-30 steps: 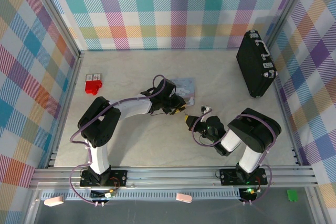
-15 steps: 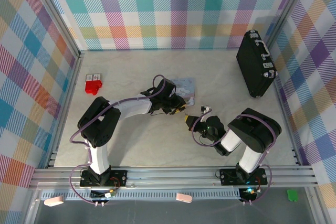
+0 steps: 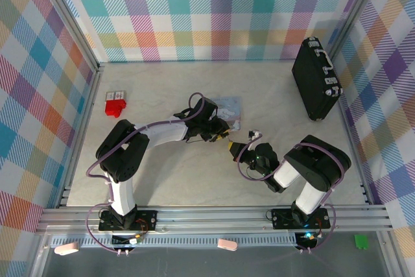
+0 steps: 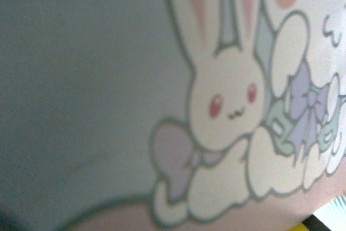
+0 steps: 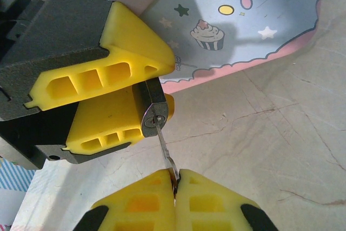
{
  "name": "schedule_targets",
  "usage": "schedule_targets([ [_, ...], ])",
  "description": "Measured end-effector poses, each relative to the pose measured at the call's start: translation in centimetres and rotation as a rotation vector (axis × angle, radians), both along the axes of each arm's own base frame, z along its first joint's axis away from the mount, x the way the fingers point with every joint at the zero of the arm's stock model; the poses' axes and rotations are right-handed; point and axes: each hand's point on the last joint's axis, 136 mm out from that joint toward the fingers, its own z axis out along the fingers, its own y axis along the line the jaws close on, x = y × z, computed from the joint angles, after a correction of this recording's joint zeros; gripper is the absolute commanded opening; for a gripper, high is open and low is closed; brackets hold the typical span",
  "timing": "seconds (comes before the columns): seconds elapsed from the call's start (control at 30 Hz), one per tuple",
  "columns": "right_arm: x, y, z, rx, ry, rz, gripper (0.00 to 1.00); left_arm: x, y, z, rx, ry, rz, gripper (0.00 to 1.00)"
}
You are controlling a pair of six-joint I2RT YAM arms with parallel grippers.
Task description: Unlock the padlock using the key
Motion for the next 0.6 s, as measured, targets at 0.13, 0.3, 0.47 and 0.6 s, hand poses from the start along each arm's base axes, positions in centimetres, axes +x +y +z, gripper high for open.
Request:
schedule_targets([
  [0.13,0.03,0.01,-0.22,-0.008,0.008,0.000,0.00,-0.04,0.00,-0.03,0.002,0.000,-0.002,0.12],
  [0.3,0.15,-0.09,-0.28,-0.012,0.008,-0.010,0.00,-0.19,0.08,-0.16,0.008,0.005,-0.004,0.12],
  [0.47,0.17,-0.10,-0.30,-0.013,0.008,-0.012,0.00,-0.34,0.06,-0.26,0.014,0.006,-0.005,0.12],
  [0.6,0.23,-0.05,-0.35,-0.016,0.011,-0.012,0.00,-0.28,0.09,-0.27,0.017,0.004,-0.003,0.12],
])
